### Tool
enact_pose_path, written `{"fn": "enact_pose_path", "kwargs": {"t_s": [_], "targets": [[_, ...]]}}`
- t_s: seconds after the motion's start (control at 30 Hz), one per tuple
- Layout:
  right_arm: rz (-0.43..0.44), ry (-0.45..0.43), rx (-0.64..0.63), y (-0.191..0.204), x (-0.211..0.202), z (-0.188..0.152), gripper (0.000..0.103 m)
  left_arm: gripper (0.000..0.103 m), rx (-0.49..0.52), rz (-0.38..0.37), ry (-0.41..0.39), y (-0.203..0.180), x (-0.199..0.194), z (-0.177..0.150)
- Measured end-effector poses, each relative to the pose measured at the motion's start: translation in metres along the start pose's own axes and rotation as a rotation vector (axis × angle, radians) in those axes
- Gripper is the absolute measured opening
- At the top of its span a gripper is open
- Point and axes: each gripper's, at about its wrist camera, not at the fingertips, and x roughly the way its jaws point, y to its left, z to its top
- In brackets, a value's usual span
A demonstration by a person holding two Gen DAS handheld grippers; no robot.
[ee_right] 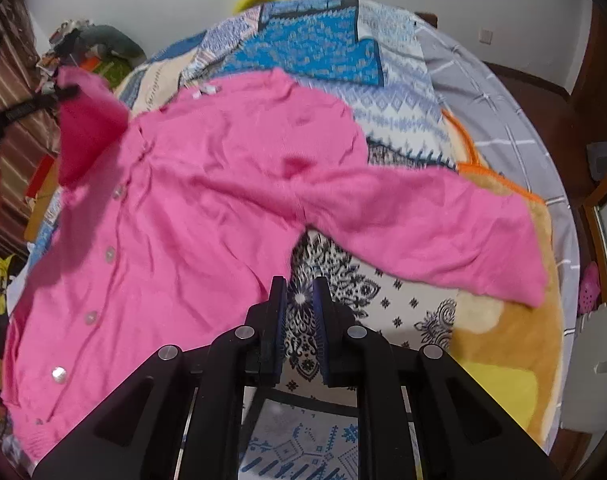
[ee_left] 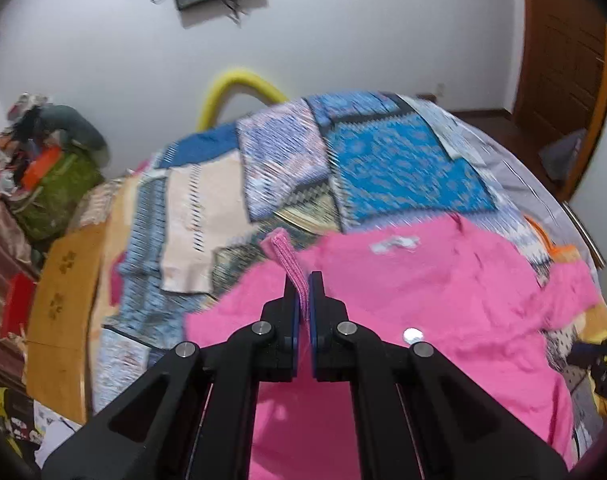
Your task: Fold small clothes
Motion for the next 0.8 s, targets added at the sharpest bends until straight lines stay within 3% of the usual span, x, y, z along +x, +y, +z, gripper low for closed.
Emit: {"fn": "enact_pose_path", "kwargs": {"t_s": [0.13, 0.3, 0.43, 0.5, 0.67, 0.8], "targets": [[0.019, -0.041, -0.007, 0.009, -0.014, 0.010, 0.012, 0.004, 0.014, -0.081, 0.063, -0.015, 0.010, -0.010], [0.047, -0.089, -0.017, 0.029, -0.029, 0.026, 0.014, 0.005, 0.044, -0.118, 0.120, -0.014, 0.002, -0.019], [0.054, -0.112, -0.042, 0.048, -0.036, 0.039, 0.019, 0.019, -0.005, -0.107, 0.104, 0.014, -0.017, -0.017], [0.065, -0.129, -0.058, 0.062, -0.042, 0.046, 0.023, 0.033, -0.055, -0.090, 0.079, 0.037, -0.028, -0.015], [0.085, -0.166, -0.098, 0.094, -0.052, 0.062, 0.038, 0.039, -0.102, -0.010, 0.036, 0.082, -0.046, -0.018], [0.095, -0.173, -0.125, 0.118, -0.051, 0.074, 0.044, 0.051, -0.135, 0.025, 0.027, 0.115, -0.053, -0.027]]}}
